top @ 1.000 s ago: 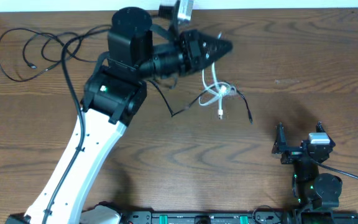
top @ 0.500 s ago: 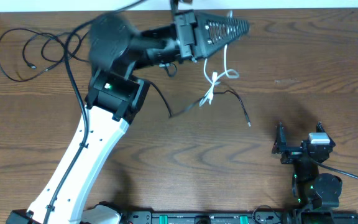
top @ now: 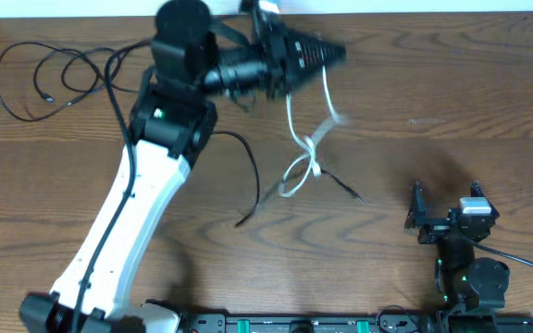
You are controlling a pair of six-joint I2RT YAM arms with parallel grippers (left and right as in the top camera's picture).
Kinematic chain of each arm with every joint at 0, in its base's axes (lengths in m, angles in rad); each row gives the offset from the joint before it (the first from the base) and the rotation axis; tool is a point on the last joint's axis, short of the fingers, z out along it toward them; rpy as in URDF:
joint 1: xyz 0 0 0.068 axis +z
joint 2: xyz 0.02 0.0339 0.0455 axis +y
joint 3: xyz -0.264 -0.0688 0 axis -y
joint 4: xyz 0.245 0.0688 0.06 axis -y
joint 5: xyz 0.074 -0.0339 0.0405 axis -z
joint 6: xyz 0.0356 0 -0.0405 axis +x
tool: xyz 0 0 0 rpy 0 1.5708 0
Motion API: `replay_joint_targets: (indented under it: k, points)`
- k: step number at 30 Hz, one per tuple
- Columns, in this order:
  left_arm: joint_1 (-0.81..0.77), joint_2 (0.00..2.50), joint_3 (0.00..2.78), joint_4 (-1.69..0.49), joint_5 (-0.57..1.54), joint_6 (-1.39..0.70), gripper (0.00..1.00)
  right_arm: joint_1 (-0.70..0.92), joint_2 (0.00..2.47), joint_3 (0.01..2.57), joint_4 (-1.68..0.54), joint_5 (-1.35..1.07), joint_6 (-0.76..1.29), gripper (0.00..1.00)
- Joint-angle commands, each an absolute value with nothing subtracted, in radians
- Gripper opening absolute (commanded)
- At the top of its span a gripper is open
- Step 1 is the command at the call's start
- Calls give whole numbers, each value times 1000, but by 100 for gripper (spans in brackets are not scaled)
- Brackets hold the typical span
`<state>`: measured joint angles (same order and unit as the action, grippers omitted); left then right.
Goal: Untangle cables
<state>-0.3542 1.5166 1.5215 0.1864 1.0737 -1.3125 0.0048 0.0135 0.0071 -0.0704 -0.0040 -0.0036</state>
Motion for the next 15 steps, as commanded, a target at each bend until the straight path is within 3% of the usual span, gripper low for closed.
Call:
replay_joint_targets:
  k: [1, 4, 7, 15]
  points:
    - [-321, 1468, 1554, 518, 1147, -1544, 7, 17, 10, 5, -75, -3, 10, 99]
    - [-314, 1468, 1554, 709, 1180, -1576, 8, 17, 10, 5, -75, -3, 10, 99]
    - [-315, 1469, 1554, 701, 1206, -1565, 8, 17, 10, 5, -75, -3, 10, 99]
    - [-315, 1478, 1554, 271, 1227, -1377, 8, 17, 10, 5, -75, -3, 10, 99]
